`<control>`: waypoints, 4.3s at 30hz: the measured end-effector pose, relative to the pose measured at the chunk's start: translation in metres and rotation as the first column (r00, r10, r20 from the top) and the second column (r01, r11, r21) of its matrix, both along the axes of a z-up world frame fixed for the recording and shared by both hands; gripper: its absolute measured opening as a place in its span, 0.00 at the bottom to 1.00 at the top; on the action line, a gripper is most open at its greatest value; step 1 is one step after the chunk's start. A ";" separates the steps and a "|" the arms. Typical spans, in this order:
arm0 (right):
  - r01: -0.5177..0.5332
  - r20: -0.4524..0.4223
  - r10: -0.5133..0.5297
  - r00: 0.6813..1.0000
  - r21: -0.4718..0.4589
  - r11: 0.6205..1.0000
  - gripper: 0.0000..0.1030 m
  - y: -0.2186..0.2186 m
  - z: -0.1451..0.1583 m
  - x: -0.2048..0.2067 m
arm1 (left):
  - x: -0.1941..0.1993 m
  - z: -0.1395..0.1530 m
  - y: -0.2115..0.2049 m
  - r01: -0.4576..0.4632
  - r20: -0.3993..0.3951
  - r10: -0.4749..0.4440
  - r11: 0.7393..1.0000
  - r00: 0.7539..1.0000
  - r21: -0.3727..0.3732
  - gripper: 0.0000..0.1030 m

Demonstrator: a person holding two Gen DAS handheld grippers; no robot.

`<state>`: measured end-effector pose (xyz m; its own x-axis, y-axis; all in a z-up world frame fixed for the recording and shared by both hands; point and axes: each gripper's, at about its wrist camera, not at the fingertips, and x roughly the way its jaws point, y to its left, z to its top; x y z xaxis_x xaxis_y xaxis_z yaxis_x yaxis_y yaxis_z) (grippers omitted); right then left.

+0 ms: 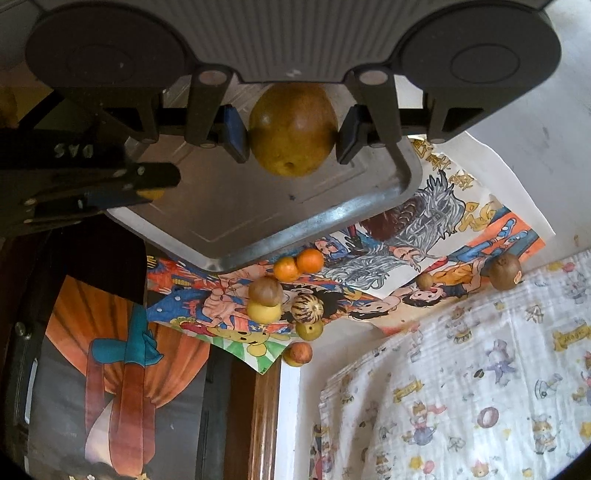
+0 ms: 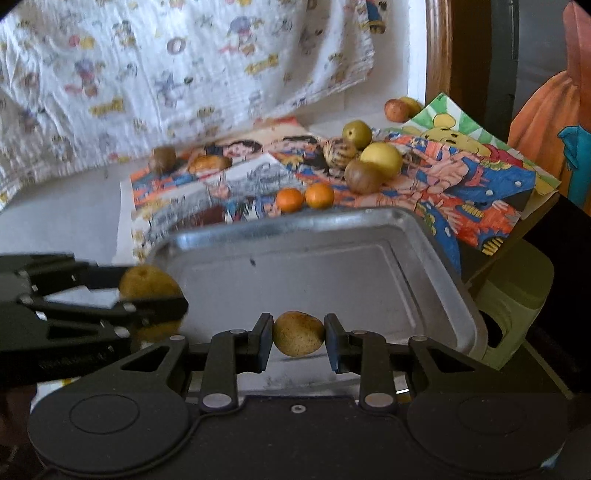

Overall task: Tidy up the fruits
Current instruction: 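Carry the pear with left tool while right tool carries the yellow fruit over the metal tray, then open left tool to drop the pear in the tray while right tool releases its fruit, then move left tool to the stickered kiwi while right tool moves to an orange, then close left tool on the kiwi while right tool closes on the orange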

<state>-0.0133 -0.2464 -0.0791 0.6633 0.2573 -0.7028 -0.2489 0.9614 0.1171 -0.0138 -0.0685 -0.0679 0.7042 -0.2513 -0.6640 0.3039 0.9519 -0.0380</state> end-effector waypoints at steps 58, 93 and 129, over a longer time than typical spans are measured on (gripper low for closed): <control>0.107 0.027 -0.113 0.993 0.174 0.979 0.99 -0.017 0.041 0.001 | 0.027 0.035 0.043 -0.152 0.062 0.161 0.980 0.985 -0.127 0.99; 0.054 0.192 -0.074 0.978 0.109 0.993 1.00 0.030 0.118 0.011 | 0.043 0.084 0.118 -0.336 0.201 0.350 0.936 0.915 -0.101 1.00; -0.015 -0.134 0.029 0.991 0.103 0.995 0.99 0.083 -0.007 0.194 | 0.287 -0.046 0.182 -0.470 0.077 0.465 0.880 0.882 0.063 0.99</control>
